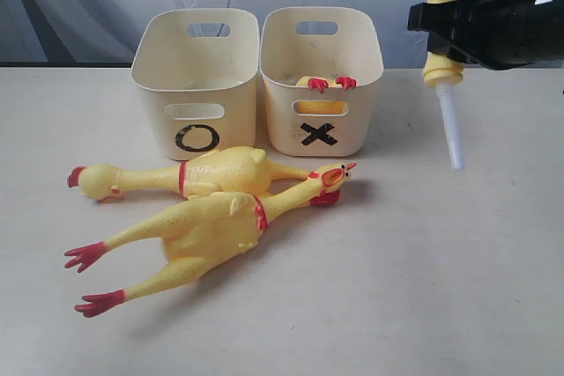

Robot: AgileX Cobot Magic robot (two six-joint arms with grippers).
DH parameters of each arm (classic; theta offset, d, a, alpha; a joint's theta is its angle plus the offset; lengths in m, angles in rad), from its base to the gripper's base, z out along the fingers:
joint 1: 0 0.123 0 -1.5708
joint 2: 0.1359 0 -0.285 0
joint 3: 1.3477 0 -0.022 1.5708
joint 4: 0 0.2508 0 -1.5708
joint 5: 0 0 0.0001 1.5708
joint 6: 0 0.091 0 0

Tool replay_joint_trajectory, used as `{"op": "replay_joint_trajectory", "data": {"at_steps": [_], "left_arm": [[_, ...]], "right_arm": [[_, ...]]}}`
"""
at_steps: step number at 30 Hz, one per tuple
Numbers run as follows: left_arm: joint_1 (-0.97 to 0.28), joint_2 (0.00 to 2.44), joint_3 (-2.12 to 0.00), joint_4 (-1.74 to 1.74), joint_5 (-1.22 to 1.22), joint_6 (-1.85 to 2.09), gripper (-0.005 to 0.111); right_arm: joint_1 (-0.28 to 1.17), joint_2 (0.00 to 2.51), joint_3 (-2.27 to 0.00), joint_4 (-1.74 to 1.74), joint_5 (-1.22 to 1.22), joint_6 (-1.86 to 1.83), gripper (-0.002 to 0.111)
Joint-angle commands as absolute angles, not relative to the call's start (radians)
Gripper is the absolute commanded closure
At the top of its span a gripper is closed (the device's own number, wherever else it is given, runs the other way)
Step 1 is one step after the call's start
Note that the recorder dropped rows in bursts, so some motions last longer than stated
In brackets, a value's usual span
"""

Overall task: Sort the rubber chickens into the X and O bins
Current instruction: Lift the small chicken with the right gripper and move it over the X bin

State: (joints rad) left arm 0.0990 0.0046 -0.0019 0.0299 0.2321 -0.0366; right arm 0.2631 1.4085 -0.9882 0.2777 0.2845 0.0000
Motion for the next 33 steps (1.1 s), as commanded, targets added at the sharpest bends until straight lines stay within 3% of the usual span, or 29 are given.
{"op": "replay_joint_trajectory", "data": {"at_steps": [1, 16, 23, 33], "left_arm": [[0.099, 0.000, 0.000, 0.031, 0.225, -0.041, 0.107], [0.099, 0.000, 0.000, 0.031, 0.225, -0.041, 0.107], [0.099, 0.000, 0.000, 0.031, 0.225, -0.041, 0.107], [0.099, 0.000, 0.000, 0.031, 0.225, -0.041, 0.107]], "right_arm": [[0.262, 1.413, -1.029, 0.281, 0.302, -0.008, 0.109], [0.262, 1.532, -1.202, 0.358, 0.523, -0.011, 0.109], [0.262, 1.579, -1.263, 0.572, 0.588, -0.142, 0.109], [0.262, 1.809, -1.470, 0.697, 0.591, -0.146, 0.109]]}}
